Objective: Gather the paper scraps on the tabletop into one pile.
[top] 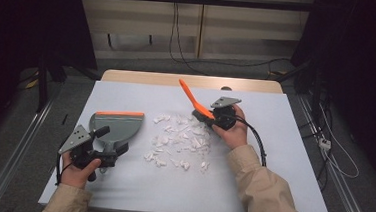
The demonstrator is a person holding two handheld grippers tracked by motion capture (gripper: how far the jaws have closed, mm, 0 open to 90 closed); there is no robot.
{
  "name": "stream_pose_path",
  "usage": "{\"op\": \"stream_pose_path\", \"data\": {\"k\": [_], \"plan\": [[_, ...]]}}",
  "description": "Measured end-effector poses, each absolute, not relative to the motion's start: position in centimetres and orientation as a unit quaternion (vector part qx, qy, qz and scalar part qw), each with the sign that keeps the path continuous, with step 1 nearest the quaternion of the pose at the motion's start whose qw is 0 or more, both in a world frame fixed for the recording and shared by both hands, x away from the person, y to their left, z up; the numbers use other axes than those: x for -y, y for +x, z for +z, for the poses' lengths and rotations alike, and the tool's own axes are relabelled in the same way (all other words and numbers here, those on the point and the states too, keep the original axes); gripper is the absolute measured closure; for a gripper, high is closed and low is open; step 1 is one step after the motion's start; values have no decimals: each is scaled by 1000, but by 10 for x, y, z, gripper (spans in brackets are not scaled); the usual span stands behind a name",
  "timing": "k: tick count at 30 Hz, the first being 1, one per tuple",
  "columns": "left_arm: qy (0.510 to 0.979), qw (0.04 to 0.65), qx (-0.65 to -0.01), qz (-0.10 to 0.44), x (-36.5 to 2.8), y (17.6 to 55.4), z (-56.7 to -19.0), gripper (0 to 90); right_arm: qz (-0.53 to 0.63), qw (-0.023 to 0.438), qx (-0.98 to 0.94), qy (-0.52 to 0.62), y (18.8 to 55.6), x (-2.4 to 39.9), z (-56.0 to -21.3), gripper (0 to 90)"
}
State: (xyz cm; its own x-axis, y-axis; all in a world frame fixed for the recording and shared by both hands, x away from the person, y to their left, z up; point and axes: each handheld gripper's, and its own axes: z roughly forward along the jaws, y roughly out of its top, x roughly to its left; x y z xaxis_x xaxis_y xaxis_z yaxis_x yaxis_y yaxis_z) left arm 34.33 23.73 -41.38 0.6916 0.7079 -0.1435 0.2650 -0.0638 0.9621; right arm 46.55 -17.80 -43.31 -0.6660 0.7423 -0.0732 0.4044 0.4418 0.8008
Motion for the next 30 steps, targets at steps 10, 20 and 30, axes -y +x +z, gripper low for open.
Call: {"op": "stream_pose_path", "data": {"k": [10,20,30], "plan": [[708,589,-342,188,-235,343,-414,31,416,167,-842,299,434,169,-430,707],[710,586,-341,189,-234,343,-414,32,445,186,-814,324,433,187,-415,707],[712,584,-341,188,-233,342,-415,31,401,212,-819,351,446,193,-431,705]]}}
